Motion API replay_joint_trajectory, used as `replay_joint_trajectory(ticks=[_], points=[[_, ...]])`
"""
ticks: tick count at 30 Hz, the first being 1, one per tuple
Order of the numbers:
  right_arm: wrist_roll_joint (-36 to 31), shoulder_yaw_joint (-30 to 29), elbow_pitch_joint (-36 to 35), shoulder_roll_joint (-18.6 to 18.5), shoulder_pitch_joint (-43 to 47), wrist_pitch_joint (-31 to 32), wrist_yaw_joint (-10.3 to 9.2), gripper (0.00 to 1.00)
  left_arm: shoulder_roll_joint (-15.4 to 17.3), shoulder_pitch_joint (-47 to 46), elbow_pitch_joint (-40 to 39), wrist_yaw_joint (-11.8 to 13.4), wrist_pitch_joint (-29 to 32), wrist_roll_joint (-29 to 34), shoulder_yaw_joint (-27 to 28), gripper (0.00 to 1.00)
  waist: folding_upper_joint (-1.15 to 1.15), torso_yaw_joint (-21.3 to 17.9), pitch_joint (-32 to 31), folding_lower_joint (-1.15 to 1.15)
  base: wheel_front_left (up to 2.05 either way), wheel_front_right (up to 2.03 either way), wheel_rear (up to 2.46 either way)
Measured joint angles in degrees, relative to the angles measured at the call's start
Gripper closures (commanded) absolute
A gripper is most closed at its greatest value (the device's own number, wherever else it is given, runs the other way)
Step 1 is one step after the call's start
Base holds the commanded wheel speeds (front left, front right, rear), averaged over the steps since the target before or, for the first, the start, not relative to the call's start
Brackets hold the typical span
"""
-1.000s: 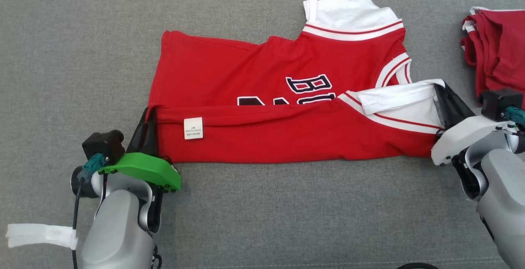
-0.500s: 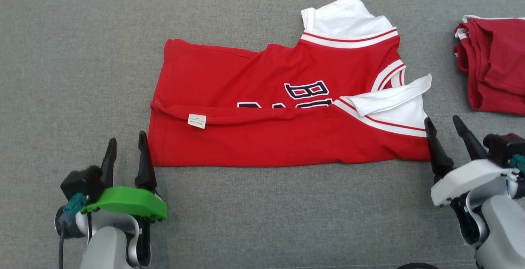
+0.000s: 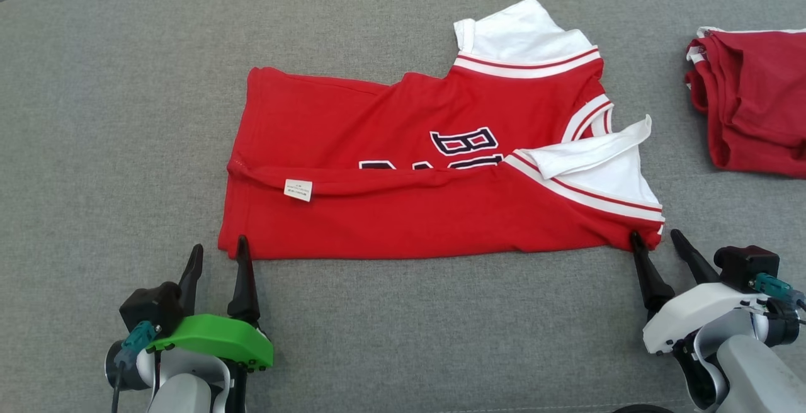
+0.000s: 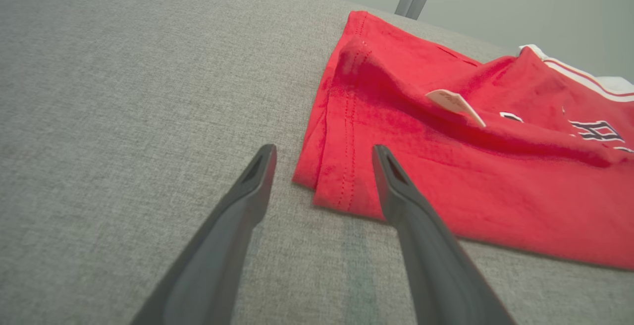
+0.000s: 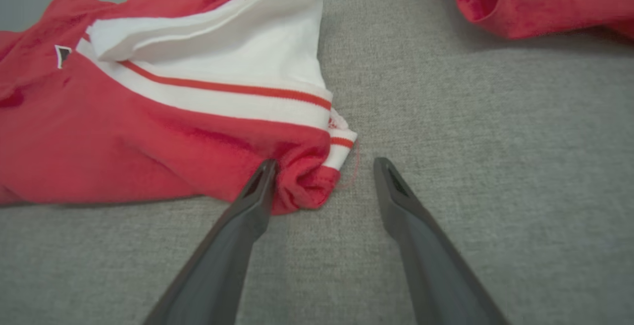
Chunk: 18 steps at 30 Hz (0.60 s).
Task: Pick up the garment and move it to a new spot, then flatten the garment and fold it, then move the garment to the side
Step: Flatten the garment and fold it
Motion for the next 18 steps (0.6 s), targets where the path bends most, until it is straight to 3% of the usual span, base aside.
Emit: replay_joint_trajectory(ticks=[4, 7, 8, 18], points=[[1.19, 1.00, 2.64, 0.51, -1.27, -0.25, 0.00, 0.00, 0.00, -0.29, -0.15, 0.04, 0.00, -0.11, -0.36, 0.00, 0.00, 0.56, 0.36, 0.00, 0.00, 0.00, 0.00], [2.12, 2.36, 4.08, 0.58, -2.15, -0.51, -0.07, 0.87, 0.00, -0.30, -0.13, 0.05, 0.00, -0.11, -0.34, 0.00, 0.00, 0.76, 0.27, 0.00, 0.00, 0.00, 0.00], [2.46, 2.76, 4.28, 0.53, -2.37, -0.51, -0.07, 1.00, 0.00, -0.30, -0.11, 0.05, 0.00, -0.11, -0.26, 0.00, 0.00, 0.79, 0.25, 0.00, 0.00, 0.00, 0.00], [3.79, 2.12, 1.88, -1.19, -2.75, -0.16, 0.07, 1.00, 0.00, -1.05, 1.07, -0.31, 0.00, -0.25, -0.12, 0.00, 0.00, 0.28, 0.83, 0.00, 0.00, 0.00, 0.00]])
